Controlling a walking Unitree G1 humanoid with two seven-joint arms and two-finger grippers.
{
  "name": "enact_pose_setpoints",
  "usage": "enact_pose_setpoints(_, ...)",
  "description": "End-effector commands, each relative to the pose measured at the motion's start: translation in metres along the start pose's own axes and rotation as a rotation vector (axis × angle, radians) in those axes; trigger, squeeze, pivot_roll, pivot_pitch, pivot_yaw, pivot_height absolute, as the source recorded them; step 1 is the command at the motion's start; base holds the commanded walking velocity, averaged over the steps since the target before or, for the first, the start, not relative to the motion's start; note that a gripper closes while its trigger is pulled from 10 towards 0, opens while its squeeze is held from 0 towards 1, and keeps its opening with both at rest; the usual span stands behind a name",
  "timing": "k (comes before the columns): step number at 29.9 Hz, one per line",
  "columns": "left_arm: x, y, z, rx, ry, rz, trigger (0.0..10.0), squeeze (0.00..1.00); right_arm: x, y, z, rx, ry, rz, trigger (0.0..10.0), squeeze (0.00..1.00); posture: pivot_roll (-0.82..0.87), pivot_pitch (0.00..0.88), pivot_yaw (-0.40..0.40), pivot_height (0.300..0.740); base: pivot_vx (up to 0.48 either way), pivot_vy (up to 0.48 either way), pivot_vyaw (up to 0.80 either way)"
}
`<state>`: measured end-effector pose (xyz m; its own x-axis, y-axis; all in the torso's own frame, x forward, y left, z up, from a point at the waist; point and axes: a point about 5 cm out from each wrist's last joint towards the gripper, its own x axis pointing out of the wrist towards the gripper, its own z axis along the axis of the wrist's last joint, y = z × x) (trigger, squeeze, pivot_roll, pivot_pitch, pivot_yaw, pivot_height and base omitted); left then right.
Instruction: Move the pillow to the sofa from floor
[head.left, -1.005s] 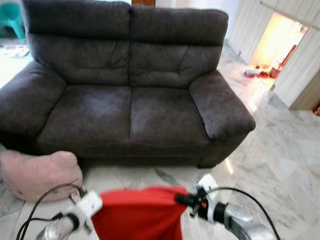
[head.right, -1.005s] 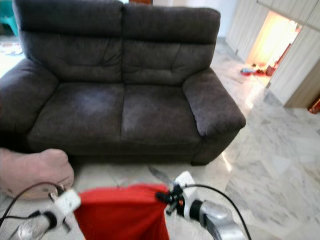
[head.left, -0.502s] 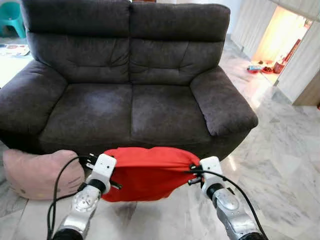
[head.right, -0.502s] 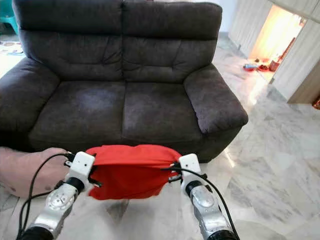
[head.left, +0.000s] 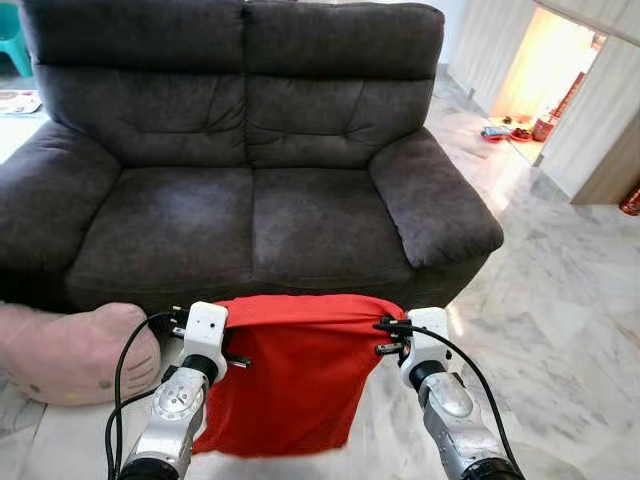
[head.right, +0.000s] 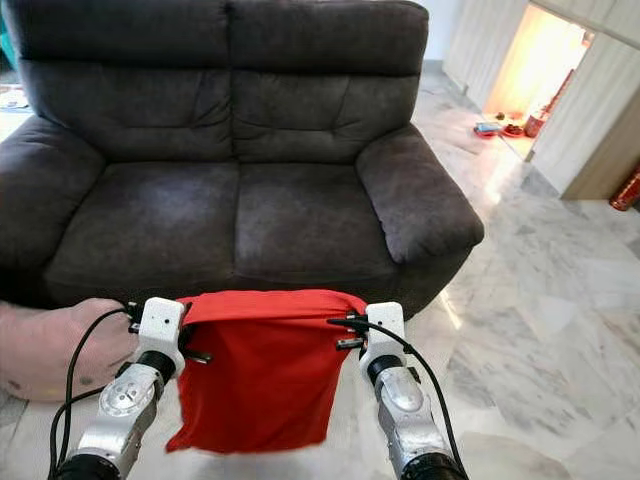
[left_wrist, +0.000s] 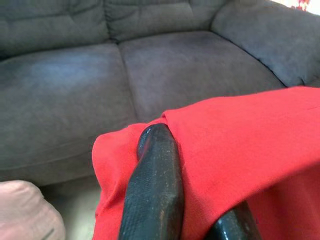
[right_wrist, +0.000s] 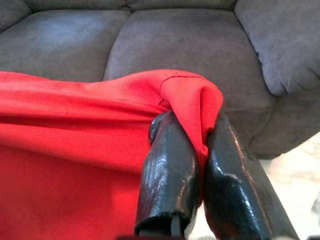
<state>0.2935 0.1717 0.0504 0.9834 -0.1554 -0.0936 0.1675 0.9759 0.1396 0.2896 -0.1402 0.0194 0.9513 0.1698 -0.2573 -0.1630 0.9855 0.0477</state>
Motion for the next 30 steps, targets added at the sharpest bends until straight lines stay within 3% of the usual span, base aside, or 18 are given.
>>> enact_pose_setpoints(1, 0.002, 0.019, 0.018, -0.013, -0.088, 0.097, 10.0, 0.0, 0.001, -0.021, 0.013, 0.033, -0.067, -0.084, 10.0, 0.0, 0.11, 0.0, -0.118, 0.74, 0.0, 0.0, 0.8)
enact_pose_setpoints(13, 0.004, 0.016, 0.02, 0.004, -0.096, 0.086, 10.0, 0.0, 0.004, -0.019, 0.021, 0.016, -0.105, -0.036, 10.0, 0.0, 0.11, 0.0, -0.13, 0.74, 0.0, -0.259, 0.07)
enact_pose_setpoints(20, 0.004, 0.015, 0.02, 0.003, -0.102, 0.088, 10.0, 0.0, 0.005, -0.019, 0.028, 0.007, -0.15, -0.009, 10.0, 0.0, 0.12, 0.0, -0.138, 0.74, 0.0, -0.286, 0.68)
enact_pose_setpoints(30, 0.005, 0.017, 0.023, 0.004, -0.118, 0.084, 10.0, 0.0, 0.007, -0.022, 0.033, 0.02, -0.176, -0.03, 10.0, 0.0, 0.13, 0.0, -0.132, 0.74, 0.0, -0.306, 0.0)
